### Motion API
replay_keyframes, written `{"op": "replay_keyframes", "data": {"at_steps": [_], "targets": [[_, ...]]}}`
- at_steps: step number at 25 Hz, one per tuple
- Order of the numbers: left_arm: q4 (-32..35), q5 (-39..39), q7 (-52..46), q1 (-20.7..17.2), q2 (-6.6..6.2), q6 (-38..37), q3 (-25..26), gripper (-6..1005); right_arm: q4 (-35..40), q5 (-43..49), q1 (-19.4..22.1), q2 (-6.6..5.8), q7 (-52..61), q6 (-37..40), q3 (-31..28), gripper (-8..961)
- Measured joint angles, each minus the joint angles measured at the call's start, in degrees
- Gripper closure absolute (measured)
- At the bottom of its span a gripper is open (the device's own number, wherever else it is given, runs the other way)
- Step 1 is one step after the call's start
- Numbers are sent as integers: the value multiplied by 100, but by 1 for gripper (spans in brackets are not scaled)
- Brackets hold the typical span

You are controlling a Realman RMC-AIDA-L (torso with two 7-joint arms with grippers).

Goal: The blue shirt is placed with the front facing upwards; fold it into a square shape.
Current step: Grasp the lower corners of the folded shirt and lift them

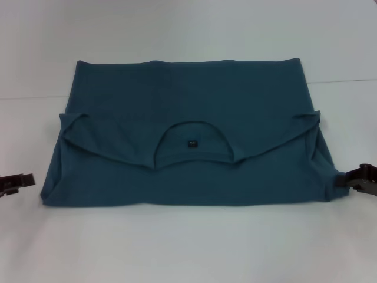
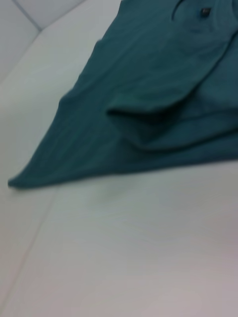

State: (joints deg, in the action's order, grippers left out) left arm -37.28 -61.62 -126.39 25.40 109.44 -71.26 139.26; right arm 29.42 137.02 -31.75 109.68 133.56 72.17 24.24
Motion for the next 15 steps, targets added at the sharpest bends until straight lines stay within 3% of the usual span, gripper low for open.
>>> {"op": "replay_keyframes", "data": {"at_steps": [6, 15], "targets": [[21, 63, -243, -9, -81, -385, 12, 434, 30, 0, -5, 1, -2, -2, -5, 898], [7, 505, -910, 278, -9, -585, -16, 443, 216, 5, -10, -6, -26, 25, 9, 898]]}}
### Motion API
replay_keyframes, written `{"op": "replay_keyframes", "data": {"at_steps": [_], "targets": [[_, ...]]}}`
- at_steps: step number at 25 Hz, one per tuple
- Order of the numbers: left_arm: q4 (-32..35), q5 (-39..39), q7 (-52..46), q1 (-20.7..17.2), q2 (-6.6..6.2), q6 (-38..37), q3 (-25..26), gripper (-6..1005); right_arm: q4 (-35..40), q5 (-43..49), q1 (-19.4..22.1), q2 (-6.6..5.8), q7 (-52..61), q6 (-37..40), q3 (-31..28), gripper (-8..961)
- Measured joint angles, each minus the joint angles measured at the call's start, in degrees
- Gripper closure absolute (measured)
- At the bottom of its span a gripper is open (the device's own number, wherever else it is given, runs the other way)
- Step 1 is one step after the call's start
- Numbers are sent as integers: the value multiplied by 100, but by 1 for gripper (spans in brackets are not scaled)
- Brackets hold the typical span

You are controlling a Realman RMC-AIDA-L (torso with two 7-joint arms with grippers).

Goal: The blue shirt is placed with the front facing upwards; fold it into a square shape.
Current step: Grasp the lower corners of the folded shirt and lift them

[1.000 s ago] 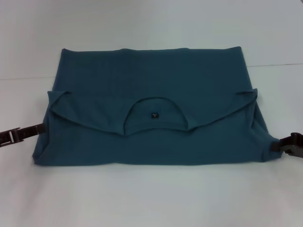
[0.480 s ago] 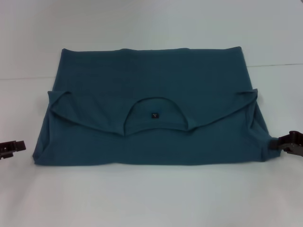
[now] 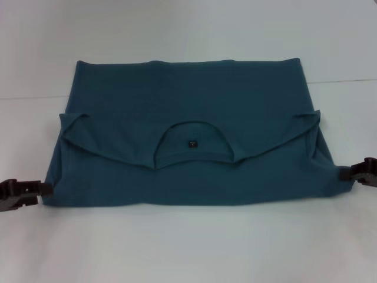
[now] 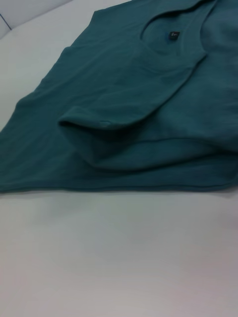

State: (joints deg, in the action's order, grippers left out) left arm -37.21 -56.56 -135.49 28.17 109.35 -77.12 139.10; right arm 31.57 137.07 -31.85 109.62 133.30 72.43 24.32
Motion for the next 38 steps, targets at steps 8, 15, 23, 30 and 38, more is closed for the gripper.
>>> {"op": "replay_keyframes", "data": {"at_steps": [8, 15, 23, 30, 38], "targets": [[3, 423, -878, 143, -38, 49, 37, 445, 25, 5, 3, 4, -152, 42, 14, 897], [59, 708, -1134, 180, 12, 106, 47, 447, 25, -2, -19, 14, -177, 63, 11, 897], [274, 714, -1279, 301, 38, 285, 26, 445, 25, -6, -29, 15, -239, 63, 11, 897], [464, 717, -1299, 470, 51, 510, 7, 446, 24, -6, -31, 15, -282, 65, 19, 898], [536, 785, -1327, 541, 51, 702, -5, 447, 24, -5, -24, 24, -310, 69, 20, 898]]}}
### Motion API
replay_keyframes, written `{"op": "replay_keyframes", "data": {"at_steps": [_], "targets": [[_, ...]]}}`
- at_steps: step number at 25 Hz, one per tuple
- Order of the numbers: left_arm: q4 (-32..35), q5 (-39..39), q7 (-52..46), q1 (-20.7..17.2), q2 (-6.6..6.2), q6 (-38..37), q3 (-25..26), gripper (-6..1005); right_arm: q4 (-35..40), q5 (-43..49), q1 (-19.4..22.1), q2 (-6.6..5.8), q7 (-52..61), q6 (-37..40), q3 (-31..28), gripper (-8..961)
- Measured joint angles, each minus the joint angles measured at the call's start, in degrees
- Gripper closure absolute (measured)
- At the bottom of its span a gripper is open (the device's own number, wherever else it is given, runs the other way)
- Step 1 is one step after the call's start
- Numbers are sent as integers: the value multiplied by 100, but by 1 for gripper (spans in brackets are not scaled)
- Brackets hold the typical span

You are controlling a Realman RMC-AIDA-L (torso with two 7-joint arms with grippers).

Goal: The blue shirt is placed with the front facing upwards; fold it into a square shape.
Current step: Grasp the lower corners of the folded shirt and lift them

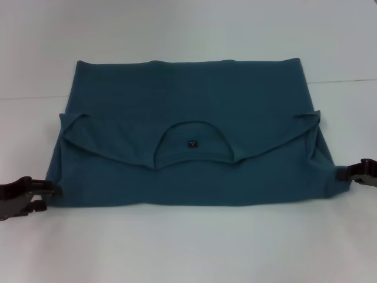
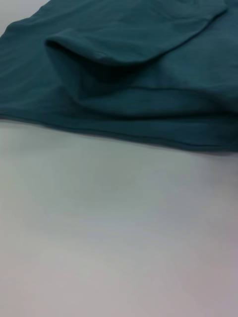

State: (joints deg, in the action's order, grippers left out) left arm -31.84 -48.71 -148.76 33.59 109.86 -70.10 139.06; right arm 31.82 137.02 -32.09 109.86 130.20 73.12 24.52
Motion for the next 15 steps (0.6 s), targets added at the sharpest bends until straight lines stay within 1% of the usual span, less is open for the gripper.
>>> {"op": "replay_keyframes", "data": {"at_steps": [10, 15], "targets": [[3, 3, -28, -23, -29, 106, -2, 446, 0, 0, -21, 0, -12, 1, 0, 898], [18, 198, -63, 17, 12, 252, -1, 446, 0, 3, -43, 0, -22, -4, -1, 898]]}}
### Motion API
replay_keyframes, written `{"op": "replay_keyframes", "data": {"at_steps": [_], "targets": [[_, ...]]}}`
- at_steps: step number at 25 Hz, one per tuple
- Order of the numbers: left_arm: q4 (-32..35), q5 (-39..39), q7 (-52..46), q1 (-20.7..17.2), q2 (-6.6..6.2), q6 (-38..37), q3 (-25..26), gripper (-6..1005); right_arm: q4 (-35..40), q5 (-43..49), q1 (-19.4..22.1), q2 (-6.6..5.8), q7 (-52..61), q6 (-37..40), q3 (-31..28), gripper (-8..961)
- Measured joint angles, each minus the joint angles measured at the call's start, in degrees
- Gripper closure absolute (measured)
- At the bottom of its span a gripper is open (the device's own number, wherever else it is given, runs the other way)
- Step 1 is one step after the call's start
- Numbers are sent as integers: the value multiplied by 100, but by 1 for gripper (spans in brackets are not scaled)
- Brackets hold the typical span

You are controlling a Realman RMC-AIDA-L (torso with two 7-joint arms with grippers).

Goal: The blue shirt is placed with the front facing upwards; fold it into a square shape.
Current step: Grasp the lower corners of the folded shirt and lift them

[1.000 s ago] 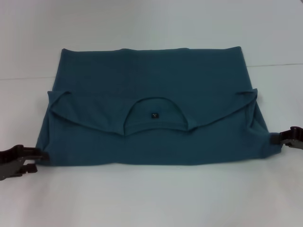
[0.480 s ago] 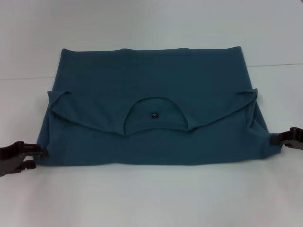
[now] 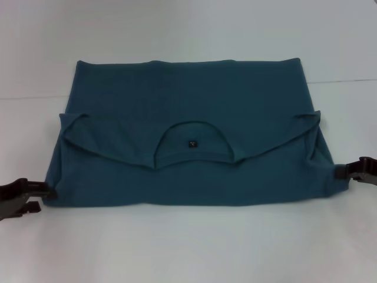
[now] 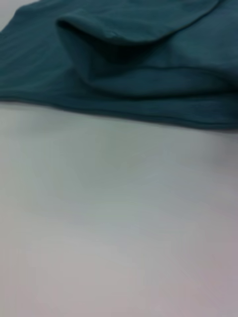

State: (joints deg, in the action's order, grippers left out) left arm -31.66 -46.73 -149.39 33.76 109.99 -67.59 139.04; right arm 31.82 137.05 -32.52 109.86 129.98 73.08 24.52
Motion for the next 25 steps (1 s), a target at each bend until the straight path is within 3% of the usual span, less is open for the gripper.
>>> {"op": "replay_keyframes", "data": {"at_steps": [12, 25], "targets": [[12, 105, -47, 153, 101, 52, -9, 447, 0, 5, -3, 0, -16, -22, 0, 897], [15, 245, -89, 251, 111, 45, -127, 477, 0, -4, -6, 0, -59, -20, 0, 898]]}}
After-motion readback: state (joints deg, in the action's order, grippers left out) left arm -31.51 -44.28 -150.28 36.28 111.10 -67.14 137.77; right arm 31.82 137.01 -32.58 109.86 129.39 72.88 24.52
